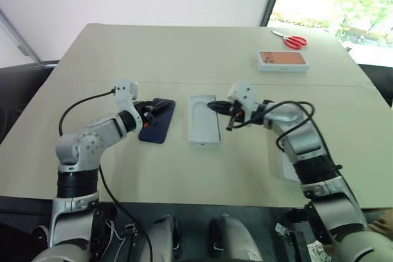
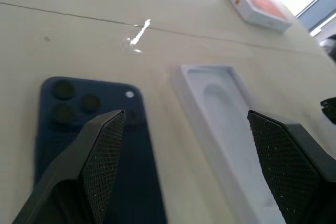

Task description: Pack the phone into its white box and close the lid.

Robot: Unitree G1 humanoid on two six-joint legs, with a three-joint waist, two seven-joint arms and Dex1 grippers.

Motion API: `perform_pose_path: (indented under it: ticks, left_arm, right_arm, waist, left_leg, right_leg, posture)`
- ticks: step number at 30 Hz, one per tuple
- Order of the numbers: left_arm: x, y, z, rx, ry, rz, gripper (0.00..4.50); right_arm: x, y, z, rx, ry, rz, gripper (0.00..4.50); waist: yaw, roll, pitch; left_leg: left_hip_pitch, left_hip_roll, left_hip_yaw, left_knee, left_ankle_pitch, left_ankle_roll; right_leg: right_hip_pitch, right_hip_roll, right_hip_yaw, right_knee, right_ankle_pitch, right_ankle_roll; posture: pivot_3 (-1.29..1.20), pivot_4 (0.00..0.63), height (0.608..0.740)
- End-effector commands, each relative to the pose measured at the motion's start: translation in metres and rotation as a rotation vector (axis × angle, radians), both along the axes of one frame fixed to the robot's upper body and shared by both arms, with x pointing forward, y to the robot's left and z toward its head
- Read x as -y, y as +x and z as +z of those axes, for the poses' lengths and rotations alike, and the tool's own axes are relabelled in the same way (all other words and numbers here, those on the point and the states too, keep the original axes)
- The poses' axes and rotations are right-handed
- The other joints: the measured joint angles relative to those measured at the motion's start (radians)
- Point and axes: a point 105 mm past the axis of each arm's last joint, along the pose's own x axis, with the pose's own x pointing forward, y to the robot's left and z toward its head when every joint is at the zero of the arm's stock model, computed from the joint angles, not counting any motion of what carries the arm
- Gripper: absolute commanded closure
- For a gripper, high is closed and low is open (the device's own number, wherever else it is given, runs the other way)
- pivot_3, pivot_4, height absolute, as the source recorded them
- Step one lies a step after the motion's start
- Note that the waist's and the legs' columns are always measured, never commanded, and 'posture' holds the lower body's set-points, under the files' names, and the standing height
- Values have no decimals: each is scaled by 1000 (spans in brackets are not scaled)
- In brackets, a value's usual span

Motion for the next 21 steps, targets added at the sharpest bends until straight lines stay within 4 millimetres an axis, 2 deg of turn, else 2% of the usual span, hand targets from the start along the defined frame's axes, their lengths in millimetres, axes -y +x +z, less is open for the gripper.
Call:
perform_pose_path:
  ticks: [1, 3, 4, 6, 9, 15, 21]
  left_arm:
    - [-10, -4, 18, 183, 154, -14, 550]
    - [-15, -7, 16, 238, 228, -17, 550]
    - [-15, -8, 14, 222, 202, -28, 550]
    - [-18, -7, 16, 267, 241, -11, 550]
    - [-19, -3, 16, 267, 209, 36, 550]
    - [-7, -6, 13, 268, 205, 9, 550]
    - [-8, -3, 13, 276, 220, 22, 550]
  right_arm:
    - [-15, -2, -7, 62, -74, 32, 4410]
    - [-25, -1, -16, 56, -109, 34, 4410]
    - [-28, 1, -18, 55, -119, 24, 4410]
    - [-28, 8, -25, 54, -168, -7, 4410]
    - [-24, 12, -31, 64, -218, -14, 4410]
    - [-11, 10, -40, 39, -297, 5, 4410]
    - [-1, 11, -46, 17, -330, -16, 4410]
  waist:
    - [-1, 0, 0]
    - [-4, 0, 0]
    - [-4, 0, 0]
    - [-4, 0, 0]
    - [-2, 0, 0]
    - [-4, 0, 0]
    - [-5, 0, 0]
  left_leg:
    - [-1, 0, 0, 0, 0, 0]
    - [-1, -1, 0, 0, 0, 0]
    - [-1, -1, 0, -1, -1, 0]
    - [-1, -1, 0, -2, -1, 2]
    - [-1, -2, 0, -4, -3, 4]
    - [-1, -3, 0, -5, -3, 5]
    - [0, -3, 0, -6, -3, 5]
  right_leg:
    - [-1, 0, 0, 0, 0, 0]
    - [-2, -1, 0, 0, -1, -2]
    - [-2, -2, 0, -1, -1, -3]
    - [-3, -3, 0, -1, -1, -4]
    - [-3, -5, 0, -1, -1, -4]
    - [-3, -5, 0, -1, 1, -1]
    - [-3, -4, 0, -1, 1, -1]
  posture:
    - [0, 150, 740]
    - [0, 150, 740]
    - [0, 150, 740]
    - [0, 150, 740]
    - [0, 150, 740]
    - [0, 150, 740]
    - [0, 150, 740]
